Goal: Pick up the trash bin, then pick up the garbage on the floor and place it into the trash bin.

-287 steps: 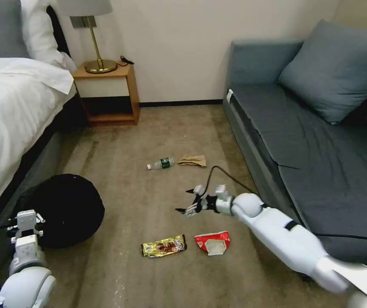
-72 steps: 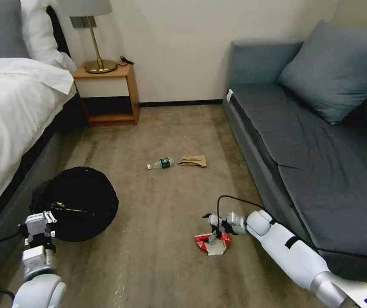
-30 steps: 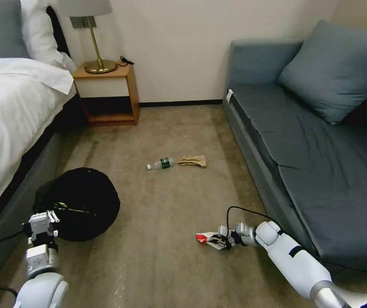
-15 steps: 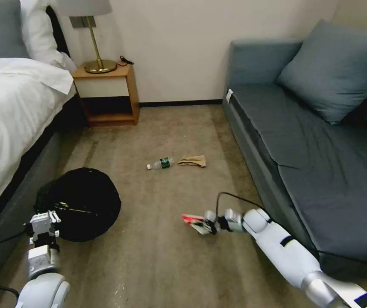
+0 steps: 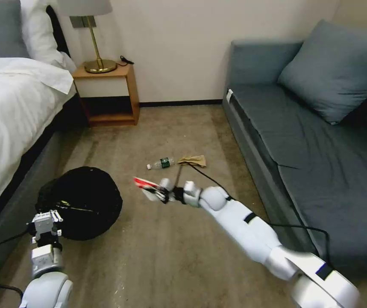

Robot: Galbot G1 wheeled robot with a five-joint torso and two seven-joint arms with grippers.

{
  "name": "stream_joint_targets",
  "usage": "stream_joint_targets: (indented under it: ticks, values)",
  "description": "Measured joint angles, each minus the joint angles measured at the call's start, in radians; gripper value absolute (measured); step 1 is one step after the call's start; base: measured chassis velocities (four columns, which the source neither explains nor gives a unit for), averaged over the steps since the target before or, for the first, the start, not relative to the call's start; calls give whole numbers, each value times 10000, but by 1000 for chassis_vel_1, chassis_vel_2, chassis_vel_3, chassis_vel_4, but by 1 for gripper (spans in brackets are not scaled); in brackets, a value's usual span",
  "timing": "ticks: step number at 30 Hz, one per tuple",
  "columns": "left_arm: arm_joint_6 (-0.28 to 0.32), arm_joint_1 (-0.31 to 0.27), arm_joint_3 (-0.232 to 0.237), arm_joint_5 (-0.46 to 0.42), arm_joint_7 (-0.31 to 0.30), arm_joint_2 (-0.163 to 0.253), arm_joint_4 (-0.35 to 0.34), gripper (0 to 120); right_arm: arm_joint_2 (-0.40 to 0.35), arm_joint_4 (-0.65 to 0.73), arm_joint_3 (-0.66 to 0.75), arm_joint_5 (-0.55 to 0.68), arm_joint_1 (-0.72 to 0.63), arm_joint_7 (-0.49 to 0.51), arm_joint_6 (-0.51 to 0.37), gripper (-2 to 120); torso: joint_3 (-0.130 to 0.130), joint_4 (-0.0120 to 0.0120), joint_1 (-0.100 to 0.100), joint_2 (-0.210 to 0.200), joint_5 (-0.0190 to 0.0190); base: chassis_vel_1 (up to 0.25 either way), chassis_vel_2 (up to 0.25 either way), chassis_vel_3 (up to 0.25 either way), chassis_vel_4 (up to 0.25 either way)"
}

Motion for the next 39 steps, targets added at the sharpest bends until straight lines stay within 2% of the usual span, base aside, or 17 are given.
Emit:
stream_joint_targets:
  ticks: [9,14,20,27,39]
  values:
    - [-2,-66,46,31,-1,-41,-2,7,984,275,-669,1083,7,839,171,0,0,-2,1,0,1,0,0,0,0]
    - [-1,58,45,-9,-17,-76,-308,7,1478,331,-979,1332,-122,1161,294,0,0,-1,1,0,2,0,0,0,0]
    - [46,213,44,-86,-38,-196,-726,7,1516,354,-1365,1366,-364,1483,461,0,-1,-5,0,0,2,0,0,0,0]
    - [51,628,41,-118,-44,-372,-1156,7,1501,-498,-1632,644,-531,1696,750,0,-1,-3,1,0,3,0,0,0,0]
    - [85,711,118,-72,-10,-605,-1401,7,1483,-959,-1915,246,-296,2239,843,2,-1,-3,0,0,5,0,0,0,0]
